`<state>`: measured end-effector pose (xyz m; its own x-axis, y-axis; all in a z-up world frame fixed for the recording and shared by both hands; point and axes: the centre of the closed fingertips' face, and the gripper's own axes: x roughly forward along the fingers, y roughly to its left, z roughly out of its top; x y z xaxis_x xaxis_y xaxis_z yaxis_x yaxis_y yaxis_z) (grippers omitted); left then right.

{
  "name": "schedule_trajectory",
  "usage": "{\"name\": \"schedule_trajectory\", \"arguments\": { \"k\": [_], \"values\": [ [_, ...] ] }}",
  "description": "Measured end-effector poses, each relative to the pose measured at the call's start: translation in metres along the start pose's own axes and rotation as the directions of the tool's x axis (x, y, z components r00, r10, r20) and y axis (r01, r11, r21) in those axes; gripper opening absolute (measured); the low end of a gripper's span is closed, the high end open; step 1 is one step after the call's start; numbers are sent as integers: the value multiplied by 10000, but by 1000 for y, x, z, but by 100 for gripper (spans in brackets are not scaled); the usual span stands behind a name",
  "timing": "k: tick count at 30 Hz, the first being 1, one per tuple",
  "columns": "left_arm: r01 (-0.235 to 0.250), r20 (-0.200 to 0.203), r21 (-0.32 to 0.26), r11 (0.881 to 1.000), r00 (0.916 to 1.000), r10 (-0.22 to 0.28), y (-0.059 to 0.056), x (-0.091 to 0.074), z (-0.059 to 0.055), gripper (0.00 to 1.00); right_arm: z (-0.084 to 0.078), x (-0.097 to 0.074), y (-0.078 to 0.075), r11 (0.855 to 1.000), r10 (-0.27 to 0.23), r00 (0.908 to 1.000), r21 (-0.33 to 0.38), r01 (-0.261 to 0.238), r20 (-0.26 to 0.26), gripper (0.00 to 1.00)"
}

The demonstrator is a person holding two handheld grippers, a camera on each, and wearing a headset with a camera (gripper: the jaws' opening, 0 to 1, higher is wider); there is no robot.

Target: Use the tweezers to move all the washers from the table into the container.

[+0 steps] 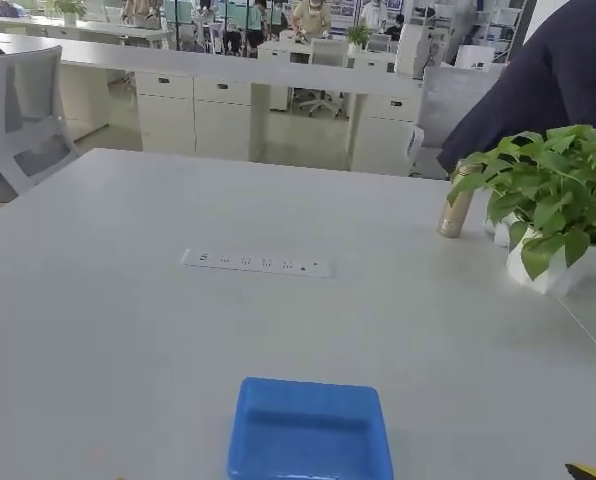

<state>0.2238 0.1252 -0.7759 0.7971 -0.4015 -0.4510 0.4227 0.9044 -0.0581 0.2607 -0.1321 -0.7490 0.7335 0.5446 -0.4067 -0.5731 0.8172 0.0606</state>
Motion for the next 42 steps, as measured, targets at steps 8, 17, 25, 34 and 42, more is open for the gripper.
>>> {"name": "schedule_trajectory", "arguments": {
  "k": [8, 17, 25, 34, 42],
  "values": [
    [91, 216, -42, 9999, 9997, -90, -3, 0, 5, 93, 2, -1, -2, 9998, -55, 10000, 215, 53, 76, 85],
    [1128, -431, -93, 9936, 9926, -1131, -15, -3, -1, 86, 3, -3, -3, 9998, -168, 9999, 69, 168, -26, 84],
    [1940, -758, -757, 9781, 9769, -1996, -14, -6, -1, 71, 14, -4, 15, 9996, -215, 9997, -192, 213, -96, 76],
    [3194, -1244, 378, 9469, 9417, -3127, -21, -2, 3, 56, 20, 13, 43, 9980, 325, 9992, -527, -338, -250, 68],
    [4155, -2018, 858, 9055, 8973, -3926, -30, 9, -2, 46, 9, 22, 59, 9933, 1021, 9933, -480, -1048, -542, 51]
  ]
}}
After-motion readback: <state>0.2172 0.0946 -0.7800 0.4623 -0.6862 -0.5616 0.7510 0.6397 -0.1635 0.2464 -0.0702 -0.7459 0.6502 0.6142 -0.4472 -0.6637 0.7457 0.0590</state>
